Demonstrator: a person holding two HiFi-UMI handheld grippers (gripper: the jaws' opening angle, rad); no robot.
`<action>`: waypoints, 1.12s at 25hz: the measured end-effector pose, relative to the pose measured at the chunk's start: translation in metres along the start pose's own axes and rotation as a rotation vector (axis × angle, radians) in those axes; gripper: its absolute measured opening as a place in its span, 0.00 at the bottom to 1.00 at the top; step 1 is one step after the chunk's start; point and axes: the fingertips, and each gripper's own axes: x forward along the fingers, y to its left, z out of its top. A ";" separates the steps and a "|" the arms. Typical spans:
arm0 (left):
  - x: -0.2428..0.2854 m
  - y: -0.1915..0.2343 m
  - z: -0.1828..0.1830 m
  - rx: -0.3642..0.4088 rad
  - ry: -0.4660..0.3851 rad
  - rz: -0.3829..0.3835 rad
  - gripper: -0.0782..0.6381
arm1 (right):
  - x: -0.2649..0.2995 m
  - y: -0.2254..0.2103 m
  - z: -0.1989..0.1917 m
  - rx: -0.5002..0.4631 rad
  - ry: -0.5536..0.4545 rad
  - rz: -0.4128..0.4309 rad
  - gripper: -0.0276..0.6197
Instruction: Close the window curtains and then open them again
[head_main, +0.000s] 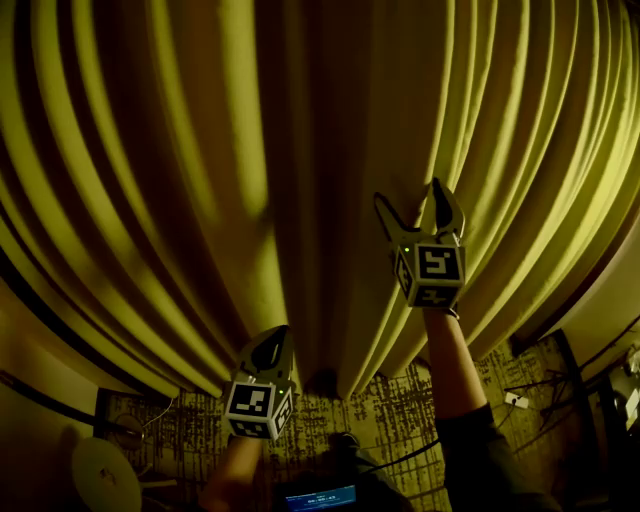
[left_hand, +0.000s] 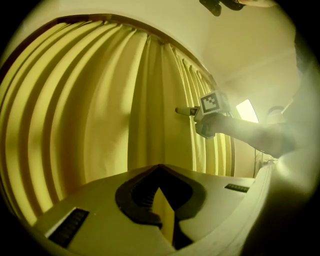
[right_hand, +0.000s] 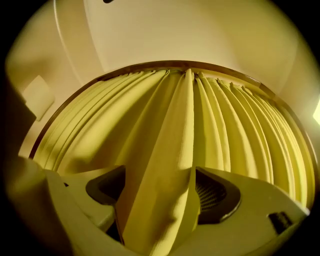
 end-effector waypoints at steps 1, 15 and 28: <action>0.003 0.004 0.004 0.002 -0.003 0.012 0.12 | 0.010 -0.003 0.000 0.002 -0.017 0.001 0.76; 0.091 -0.007 0.034 0.032 -0.009 0.072 0.12 | 0.102 -0.017 0.001 -0.060 -0.103 0.085 0.77; 0.103 0.010 0.027 0.036 0.005 0.139 0.12 | 0.129 0.014 0.012 -0.114 -0.210 0.139 0.27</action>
